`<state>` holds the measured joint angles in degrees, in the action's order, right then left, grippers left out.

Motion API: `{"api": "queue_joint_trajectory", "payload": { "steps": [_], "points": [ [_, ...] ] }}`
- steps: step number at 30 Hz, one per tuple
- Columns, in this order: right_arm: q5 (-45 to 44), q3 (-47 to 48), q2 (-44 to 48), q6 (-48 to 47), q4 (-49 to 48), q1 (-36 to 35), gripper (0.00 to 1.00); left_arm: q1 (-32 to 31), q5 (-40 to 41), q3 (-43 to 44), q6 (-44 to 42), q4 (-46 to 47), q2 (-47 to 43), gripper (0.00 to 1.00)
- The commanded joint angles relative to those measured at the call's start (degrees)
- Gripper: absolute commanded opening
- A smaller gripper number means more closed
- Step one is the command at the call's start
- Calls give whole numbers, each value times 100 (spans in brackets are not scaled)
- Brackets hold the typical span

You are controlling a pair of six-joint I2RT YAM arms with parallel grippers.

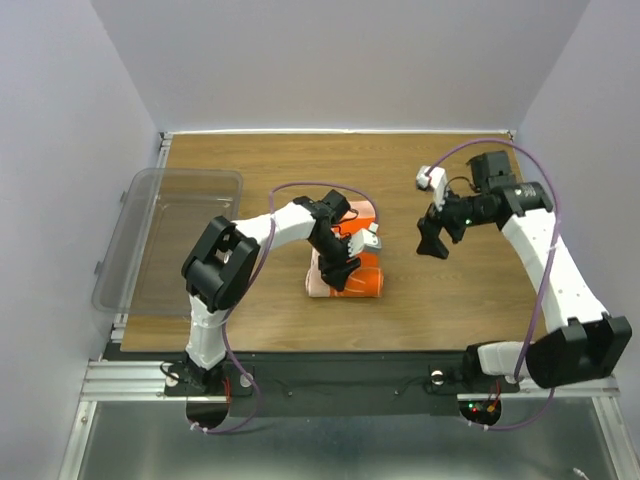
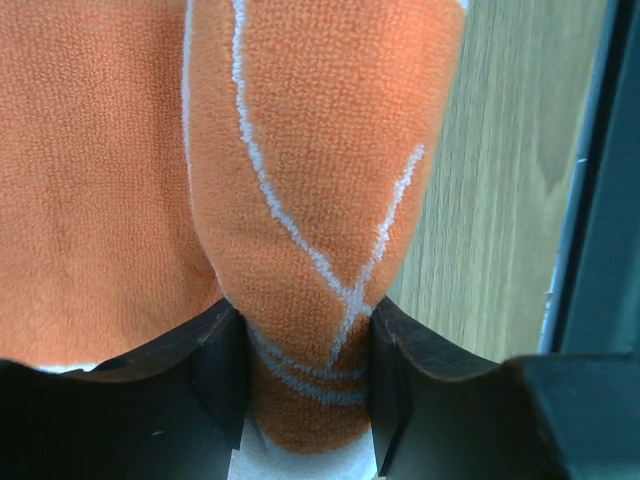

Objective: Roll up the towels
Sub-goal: Roll the towel

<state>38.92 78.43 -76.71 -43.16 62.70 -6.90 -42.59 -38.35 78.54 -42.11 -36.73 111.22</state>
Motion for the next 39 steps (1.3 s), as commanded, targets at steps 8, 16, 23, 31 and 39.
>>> {"api": "queue_joint_trajectory", "payload": {
  "steps": [8,16,23,31,39],
  "points": [
    [-2466,-1400,658,422,-1381,-2517,100,523,-849,1294,-430,-1626,1779,55],
    [-3847,-2007,-63,835,-2946,-4056,100,690,-1157,1769,-702,-1960,2281,57],
    [-4314,-2447,-599,756,-4072,-4716,100,699,-1175,1954,-773,-2066,2563,59],
    [-4445,-2842,-1083,598,-4599,-4716,94,822,-1298,1884,-904,-2084,2440,60],
    [-4472,-3404,-1039,290,-4943,-4707,42,901,-1482,1735,-1045,-2250,2089,63]
  ]
}}
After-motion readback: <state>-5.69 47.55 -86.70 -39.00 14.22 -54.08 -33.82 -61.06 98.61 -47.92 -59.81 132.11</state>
